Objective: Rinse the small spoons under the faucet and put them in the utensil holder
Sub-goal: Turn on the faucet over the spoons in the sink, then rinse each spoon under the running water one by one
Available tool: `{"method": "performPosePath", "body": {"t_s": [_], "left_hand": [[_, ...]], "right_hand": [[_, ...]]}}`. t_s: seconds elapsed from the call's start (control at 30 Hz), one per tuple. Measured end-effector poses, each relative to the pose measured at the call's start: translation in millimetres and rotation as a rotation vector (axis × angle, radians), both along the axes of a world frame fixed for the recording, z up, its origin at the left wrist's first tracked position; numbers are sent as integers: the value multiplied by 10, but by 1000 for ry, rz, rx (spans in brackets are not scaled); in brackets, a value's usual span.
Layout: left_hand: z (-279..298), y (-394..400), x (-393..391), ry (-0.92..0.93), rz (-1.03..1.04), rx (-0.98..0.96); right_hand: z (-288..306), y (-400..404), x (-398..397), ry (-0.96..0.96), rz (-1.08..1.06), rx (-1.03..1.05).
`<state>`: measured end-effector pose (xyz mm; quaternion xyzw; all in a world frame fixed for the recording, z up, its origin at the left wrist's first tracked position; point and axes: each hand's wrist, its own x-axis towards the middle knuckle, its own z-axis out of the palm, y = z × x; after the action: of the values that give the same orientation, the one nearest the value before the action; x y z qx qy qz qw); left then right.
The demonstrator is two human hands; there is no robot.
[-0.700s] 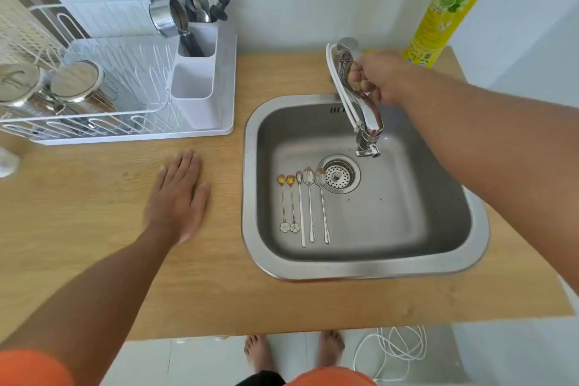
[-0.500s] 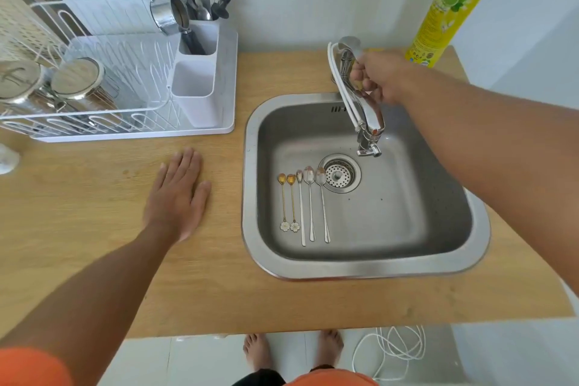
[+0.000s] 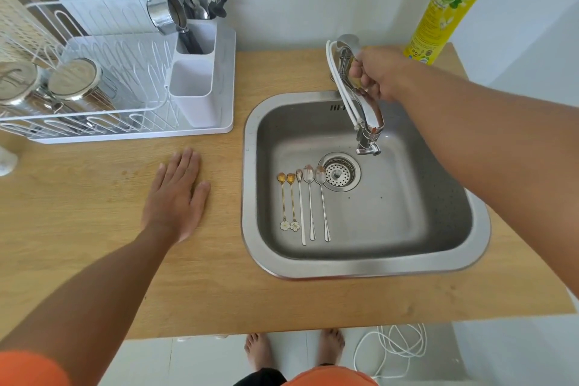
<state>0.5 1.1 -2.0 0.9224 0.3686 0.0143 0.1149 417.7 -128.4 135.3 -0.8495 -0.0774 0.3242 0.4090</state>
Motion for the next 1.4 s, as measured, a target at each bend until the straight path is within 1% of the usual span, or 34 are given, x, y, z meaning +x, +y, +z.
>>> {"method": "performPosePath", "body": {"t_s": [0.4, 0.8, 1.13, 1.27, 1.33, 1.4], "left_hand": [[-16, 8, -3, 7, -5, 8], [-17, 7, -3, 4, -6, 3], [8, -1, 4, -5, -1, -10], [11, -3, 4, -1, -3, -6], [9, -4, 7, 1, -3, -6], [2, -3, 5, -3, -1, -6]], "right_hand": [[-21, -4, 41, 19, -3, 3], [102, 52, 45, 44, -103, 73], [117, 26, 9, 41, -115, 131], [6, -68, -9, 27, -123, 173], [-141, -173, -31, -7, -167, 188], [-339, -330, -87, -7, -246, 160]]}}
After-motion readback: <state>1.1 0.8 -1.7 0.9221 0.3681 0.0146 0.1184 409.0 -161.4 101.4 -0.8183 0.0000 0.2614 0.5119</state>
